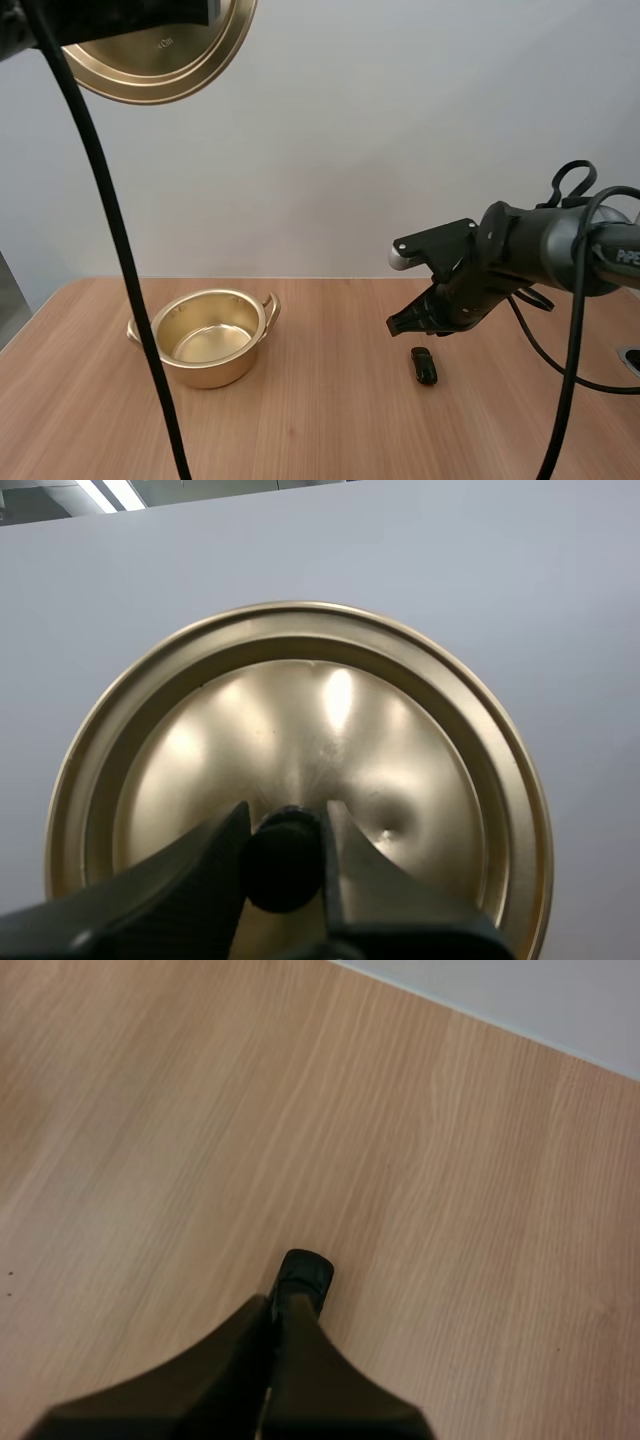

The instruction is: Open the pot, put the car inside, and close it

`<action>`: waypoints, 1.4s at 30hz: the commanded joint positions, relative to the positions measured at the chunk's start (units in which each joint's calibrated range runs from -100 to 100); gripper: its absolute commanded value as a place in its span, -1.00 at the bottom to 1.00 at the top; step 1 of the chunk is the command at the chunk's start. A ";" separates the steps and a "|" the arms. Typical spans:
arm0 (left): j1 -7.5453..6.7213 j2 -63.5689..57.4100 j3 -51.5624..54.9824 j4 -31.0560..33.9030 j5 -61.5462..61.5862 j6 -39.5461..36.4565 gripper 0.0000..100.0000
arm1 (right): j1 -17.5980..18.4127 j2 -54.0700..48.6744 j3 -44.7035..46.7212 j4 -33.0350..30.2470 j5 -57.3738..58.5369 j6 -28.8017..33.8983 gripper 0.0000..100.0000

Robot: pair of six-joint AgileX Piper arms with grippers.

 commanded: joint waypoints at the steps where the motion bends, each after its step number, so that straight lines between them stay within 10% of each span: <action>1: 0.00 0.02 -0.04 0.37 0.06 0.02 -1.00 | -0.01 0.74 -0.06 -0.02 -1.35 -0.05 0.13; 3: 0.00 0.02 -0.04 0.95 0.06 0.02 -1.00 | -0.01 0.74 -0.06 -0.02 -2.42 1.26 0.72; 5: 0.00 0.02 -0.04 0.95 0.06 0.02 -1.00 | -0.01 0.77 -0.06 -0.02 -3.06 1.75 0.87; 42: 0.00 0.02 -0.04 2.31 -15.26 0.02 -1.00 | -0.01 21.00 -3.04 0.26 -1.91 2.82 0.60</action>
